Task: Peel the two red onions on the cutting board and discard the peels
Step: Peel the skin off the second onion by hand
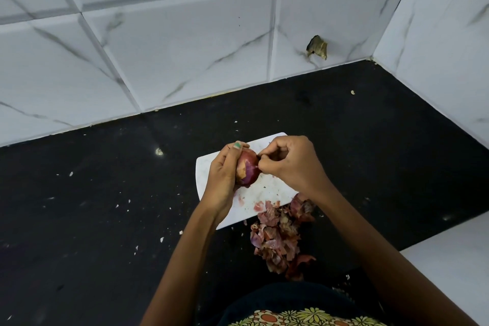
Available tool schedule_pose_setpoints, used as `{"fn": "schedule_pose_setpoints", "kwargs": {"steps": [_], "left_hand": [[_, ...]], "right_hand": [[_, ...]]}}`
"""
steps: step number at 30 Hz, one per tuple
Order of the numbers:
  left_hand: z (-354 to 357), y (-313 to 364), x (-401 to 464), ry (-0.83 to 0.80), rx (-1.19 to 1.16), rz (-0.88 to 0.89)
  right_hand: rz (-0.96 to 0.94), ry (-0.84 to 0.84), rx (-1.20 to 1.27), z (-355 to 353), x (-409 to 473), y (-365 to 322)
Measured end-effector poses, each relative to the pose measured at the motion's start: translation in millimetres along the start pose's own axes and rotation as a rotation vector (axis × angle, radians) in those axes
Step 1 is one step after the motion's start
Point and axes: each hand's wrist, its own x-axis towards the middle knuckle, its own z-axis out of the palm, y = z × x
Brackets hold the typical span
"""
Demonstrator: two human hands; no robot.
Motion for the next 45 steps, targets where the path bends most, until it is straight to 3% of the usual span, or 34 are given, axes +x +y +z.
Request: {"fn": "schedule_pose_setpoints", "kwargs": {"steps": [7, 14, 19, 27, 35, 45], "left_hand": [[3, -2, 4, 0.075, -0.035, -0.038], [1, -5, 3, 0.05, 0.017, -0.015], [4, -5, 2, 0.027, -0.007, -0.005], [7, -8, 7, 0.168, -0.052, -0.033], [5, -9, 5, 0.107, -0.02, -0.041], [7, -12, 8, 0.141, -0.078, -0.071]], "right_hand": [[0.039, -0.097, 0.031, 0, -5, 2], [0.029, -0.118, -0.03, -2, -4, 3], [-0.006, 0.035, -0.041, 2, -3, 6], [0.065, -0.079, 0.07, 3, -7, 12], [0.05, -0.067, 0.023, 1, -5, 10], [0.002, 0.015, 0.055, 5, -5, 17]]}}
